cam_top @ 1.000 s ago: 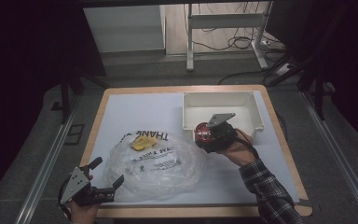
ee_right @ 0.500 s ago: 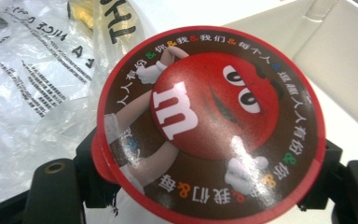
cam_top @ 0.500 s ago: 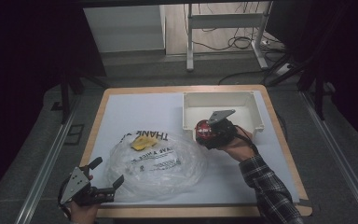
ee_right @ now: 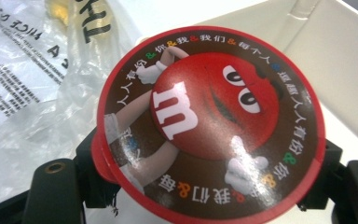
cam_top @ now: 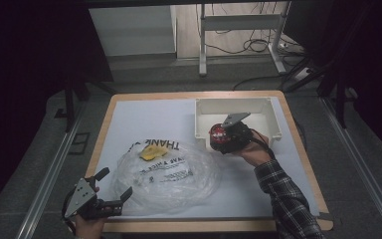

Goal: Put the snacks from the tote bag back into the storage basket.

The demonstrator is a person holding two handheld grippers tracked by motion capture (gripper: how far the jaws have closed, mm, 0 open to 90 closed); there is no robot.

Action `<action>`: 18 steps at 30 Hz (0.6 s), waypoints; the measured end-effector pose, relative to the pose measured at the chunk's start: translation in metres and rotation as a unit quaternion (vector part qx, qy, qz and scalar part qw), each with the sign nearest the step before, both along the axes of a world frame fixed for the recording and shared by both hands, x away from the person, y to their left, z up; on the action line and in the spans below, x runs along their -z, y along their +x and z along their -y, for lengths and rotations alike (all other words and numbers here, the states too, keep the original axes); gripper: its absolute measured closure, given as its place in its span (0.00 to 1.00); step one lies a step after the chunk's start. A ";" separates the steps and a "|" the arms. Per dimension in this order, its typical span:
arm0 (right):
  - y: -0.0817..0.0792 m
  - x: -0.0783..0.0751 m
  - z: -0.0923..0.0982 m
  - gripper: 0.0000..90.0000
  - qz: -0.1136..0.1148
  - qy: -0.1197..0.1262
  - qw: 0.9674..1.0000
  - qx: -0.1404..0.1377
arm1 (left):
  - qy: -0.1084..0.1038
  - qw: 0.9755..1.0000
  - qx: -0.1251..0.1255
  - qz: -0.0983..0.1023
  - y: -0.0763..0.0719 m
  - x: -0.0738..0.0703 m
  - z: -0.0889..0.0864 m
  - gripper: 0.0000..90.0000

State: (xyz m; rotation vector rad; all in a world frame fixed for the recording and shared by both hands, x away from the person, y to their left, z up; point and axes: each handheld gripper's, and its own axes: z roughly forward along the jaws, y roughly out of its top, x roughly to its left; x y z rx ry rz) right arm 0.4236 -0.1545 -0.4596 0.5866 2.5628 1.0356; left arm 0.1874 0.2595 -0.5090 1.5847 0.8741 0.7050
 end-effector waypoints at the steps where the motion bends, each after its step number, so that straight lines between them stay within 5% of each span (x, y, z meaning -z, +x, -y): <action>1: 0.002 0.000 0.000 0.29 -0.001 0.001 1.000 0.000 | 0.000 1.000 0.000 0.000 0.000 0.000 0.000 0.00; 18: 0.027 0.004 -0.008 0.29 -0.003 -0.004 1.000 -0.007 | -0.001 1.000 0.001 0.001 0.000 0.000 0.000 0.00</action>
